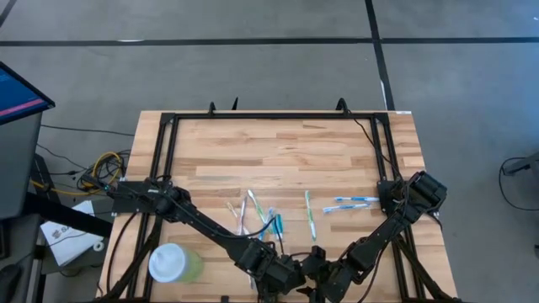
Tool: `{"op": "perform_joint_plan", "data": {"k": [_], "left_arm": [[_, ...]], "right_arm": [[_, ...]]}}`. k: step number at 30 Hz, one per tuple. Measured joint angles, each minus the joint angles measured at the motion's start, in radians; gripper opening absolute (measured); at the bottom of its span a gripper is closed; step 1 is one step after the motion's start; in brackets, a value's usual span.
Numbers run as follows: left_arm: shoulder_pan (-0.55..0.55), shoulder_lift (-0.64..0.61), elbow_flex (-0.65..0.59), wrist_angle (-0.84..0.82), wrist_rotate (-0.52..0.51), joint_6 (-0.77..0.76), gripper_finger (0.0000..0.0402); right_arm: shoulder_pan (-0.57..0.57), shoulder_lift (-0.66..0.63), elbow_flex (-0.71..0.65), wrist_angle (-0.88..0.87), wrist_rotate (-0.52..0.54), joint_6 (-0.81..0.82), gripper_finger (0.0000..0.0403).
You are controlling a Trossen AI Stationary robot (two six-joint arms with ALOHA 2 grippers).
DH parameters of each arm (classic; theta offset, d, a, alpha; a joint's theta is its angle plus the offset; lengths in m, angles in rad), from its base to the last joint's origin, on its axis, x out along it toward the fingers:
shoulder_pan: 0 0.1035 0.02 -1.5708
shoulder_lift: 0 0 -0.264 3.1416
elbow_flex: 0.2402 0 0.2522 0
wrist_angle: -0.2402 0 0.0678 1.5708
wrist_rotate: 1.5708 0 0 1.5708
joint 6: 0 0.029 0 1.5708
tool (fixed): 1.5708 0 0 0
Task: Pick & Place toothbrushing station
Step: Put the right blue mouthwash into the black wire organizer
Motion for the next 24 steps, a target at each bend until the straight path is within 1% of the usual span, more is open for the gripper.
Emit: {"op": "perform_joint_plan", "data": {"k": [6,9,15,24], "left_arm": [[0.001,0.000,0.000,0.000,0.000,-0.006,0.0157],[0.003,0.005,-0.002,0.000,-0.015,-0.007,0.0162],[0.005,0.007,-0.005,-0.009,-0.031,-0.020,0.0159],[0.005,0.005,-0.005,-0.004,-0.011,-0.022,0.0158]], "right_arm": [[0.000,0.000,0.000,0.001,0.002,-0.005,0.0312],[0.000,0.000,0.000,0.005,0.006,-0.008,0.0312],[0.000,-0.001,0.002,0.007,0.008,-0.008,0.0312],[0.000,-0.001,0.002,0.004,0.004,-0.008,0.0312]]}}
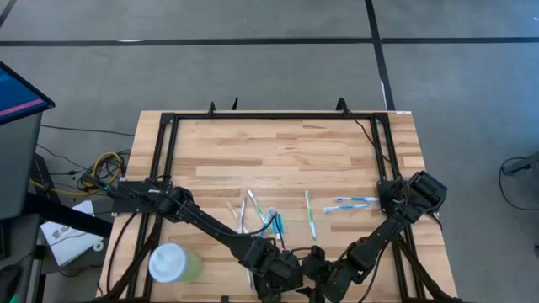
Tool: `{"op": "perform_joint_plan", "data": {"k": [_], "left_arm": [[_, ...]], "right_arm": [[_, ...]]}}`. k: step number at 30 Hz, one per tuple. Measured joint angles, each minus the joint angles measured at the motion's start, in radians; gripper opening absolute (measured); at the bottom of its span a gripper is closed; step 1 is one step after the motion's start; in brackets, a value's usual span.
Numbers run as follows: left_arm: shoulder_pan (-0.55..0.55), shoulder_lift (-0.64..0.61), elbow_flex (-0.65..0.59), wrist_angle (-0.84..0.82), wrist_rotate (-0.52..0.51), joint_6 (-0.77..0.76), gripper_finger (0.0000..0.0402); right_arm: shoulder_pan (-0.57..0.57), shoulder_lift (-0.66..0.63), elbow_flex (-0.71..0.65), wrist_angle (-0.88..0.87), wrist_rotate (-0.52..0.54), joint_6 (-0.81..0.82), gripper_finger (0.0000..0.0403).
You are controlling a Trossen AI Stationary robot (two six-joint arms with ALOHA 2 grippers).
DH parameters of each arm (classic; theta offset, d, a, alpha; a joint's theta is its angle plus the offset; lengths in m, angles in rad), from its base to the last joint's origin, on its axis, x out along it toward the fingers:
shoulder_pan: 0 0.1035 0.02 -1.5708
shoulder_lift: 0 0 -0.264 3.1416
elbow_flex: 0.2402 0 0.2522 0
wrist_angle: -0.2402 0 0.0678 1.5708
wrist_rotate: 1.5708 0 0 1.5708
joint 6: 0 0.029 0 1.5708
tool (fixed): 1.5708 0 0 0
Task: Pick & Place toothbrushing station
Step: Put the right blue mouthwash into the black wire organizer, then put the middle blue toothbrush into the black wire organizer
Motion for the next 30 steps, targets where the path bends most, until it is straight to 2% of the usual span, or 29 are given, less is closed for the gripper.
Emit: {"op": "perform_joint_plan", "data": {"k": [12,30], "left_arm": [[-0.004,-0.047,0.003,0.007,-0.012,-0.012,0.0157],[-0.036,-0.052,0.003,0.020,-0.002,-0.050,0.0157]], "right_arm": [[-0.003,0.000,0.000,-0.011,-0.002,-0.023,0.0312],[0.008,0.000,0.000,-0.024,0.000,-0.015,0.0312]]}}
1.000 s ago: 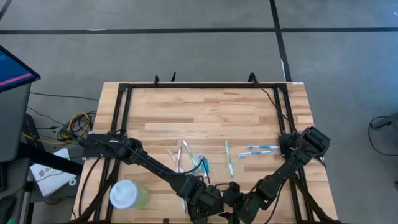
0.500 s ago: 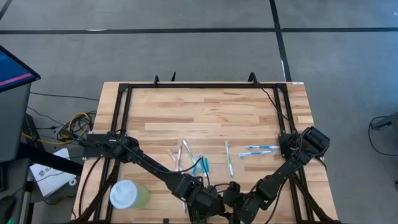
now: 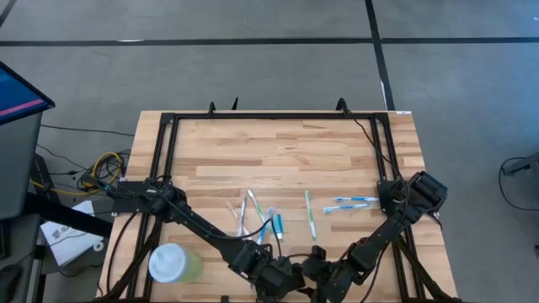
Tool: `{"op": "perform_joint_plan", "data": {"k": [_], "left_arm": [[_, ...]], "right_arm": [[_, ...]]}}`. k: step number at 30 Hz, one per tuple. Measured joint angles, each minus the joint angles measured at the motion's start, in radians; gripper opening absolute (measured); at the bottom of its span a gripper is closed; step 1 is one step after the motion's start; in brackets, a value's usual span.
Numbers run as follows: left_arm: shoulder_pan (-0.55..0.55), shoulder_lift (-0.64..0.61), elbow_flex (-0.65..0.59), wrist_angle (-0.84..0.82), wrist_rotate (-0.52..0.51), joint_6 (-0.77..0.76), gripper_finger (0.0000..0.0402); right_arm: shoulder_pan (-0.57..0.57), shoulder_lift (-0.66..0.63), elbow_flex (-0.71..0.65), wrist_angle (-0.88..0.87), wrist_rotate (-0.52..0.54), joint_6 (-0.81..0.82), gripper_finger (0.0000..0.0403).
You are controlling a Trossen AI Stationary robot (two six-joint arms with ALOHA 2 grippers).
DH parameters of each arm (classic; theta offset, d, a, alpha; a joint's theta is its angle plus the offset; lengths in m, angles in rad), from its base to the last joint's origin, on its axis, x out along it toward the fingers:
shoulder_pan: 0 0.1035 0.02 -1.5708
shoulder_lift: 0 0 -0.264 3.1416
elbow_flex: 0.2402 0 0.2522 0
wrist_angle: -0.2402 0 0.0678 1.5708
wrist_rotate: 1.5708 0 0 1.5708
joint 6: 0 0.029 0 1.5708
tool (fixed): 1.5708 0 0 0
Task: Pick & Place toothbrushing station
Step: Put the middle blue toothbrush into the black wire organizer
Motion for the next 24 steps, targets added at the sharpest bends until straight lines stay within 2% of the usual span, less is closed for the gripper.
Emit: {"op": "perform_joint_plan", "data": {"k": [9,15,24], "left_arm": [[0.000,0.000,0.000,0.001,-0.009,-0.013,0.0157],[0.000,-0.013,0.000,0.006,-0.014,-0.032,0.0157],[0.014,-0.095,0.000,0.010,-0.126,-0.063,0.0156]], "right_arm": [[0.038,0.000,0.000,-0.021,0.066,0.029,0.0312],[0.054,-0.043,-0.001,-0.103,0.102,0.046,0.0312],[0.078,-0.105,-0.001,-0.196,0.134,0.054,0.0312]]}}
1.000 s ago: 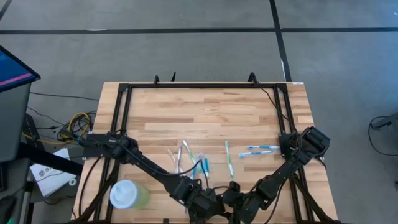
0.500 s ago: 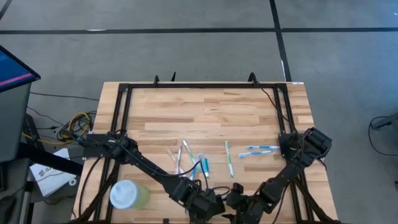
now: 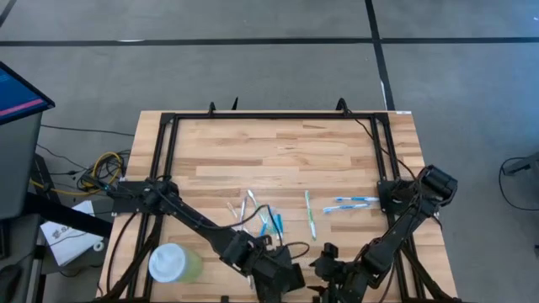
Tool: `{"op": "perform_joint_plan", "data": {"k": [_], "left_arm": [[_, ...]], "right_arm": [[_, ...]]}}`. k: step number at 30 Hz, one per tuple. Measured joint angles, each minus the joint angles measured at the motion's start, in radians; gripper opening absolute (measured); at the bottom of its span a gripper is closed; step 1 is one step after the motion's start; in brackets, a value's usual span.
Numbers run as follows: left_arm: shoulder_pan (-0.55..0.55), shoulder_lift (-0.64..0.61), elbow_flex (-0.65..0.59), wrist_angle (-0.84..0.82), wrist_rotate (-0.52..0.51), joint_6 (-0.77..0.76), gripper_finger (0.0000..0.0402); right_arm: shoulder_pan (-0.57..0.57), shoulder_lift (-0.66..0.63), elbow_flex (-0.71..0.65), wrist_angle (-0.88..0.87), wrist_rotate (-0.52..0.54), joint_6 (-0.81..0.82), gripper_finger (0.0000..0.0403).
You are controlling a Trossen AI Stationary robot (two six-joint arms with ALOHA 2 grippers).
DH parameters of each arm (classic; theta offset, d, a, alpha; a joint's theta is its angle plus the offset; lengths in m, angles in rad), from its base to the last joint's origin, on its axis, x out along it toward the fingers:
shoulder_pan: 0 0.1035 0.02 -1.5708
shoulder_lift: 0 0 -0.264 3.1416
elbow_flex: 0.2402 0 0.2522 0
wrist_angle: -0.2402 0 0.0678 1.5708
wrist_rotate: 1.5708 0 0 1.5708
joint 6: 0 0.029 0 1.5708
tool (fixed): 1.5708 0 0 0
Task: Pick & Place toothbrushing station
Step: Put the middle blue toothbrush into the black wire organizer
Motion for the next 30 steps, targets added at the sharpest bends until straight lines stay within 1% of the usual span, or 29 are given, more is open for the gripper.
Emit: {"op": "perform_joint_plan", "data": {"k": [6,9,13,17,21,25,28,30], "left_arm": [[0.026,-0.043,0.000,-0.002,-0.094,-0.068,0.0154],[0.046,-0.046,0.000,-0.003,-0.123,-0.107,0.0153],[0.069,-0.046,-0.003,-0.013,-0.157,-0.132,0.0153],[0.097,-0.049,-0.039,-0.024,-0.200,-0.181,0.0153],[0.121,-0.055,-0.064,-0.020,-0.202,-0.214,0.0153],[0.141,-0.055,-0.108,-0.018,-0.172,-0.233,0.0153],[0.152,-0.054,-0.156,-0.019,-0.145,-0.233,0.0153],[0.155,-0.054,-0.188,-0.026,-0.145,-0.233,0.0153]], "right_arm": [[-0.001,-0.078,0.000,-0.121,0.016,0.010,0.0312],[-0.014,-0.125,0.000,-0.196,0.020,0.017,0.0312],[-0.048,-0.192,0.000,-0.289,0.019,0.011,0.0312],[-0.097,-0.252,0.000,-0.356,-0.004,-0.041,0.0312],[-0.153,-0.288,0.000,-0.363,-0.054,-0.127,0.0312],[-0.203,-0.294,0.000,-0.365,-0.111,-0.202,0.0312],[-0.232,-0.293,0.000,-0.371,-0.144,-0.243,0.0312],[-0.243,-0.293,-0.010,-0.372,-0.147,-0.246,0.0312]]}}
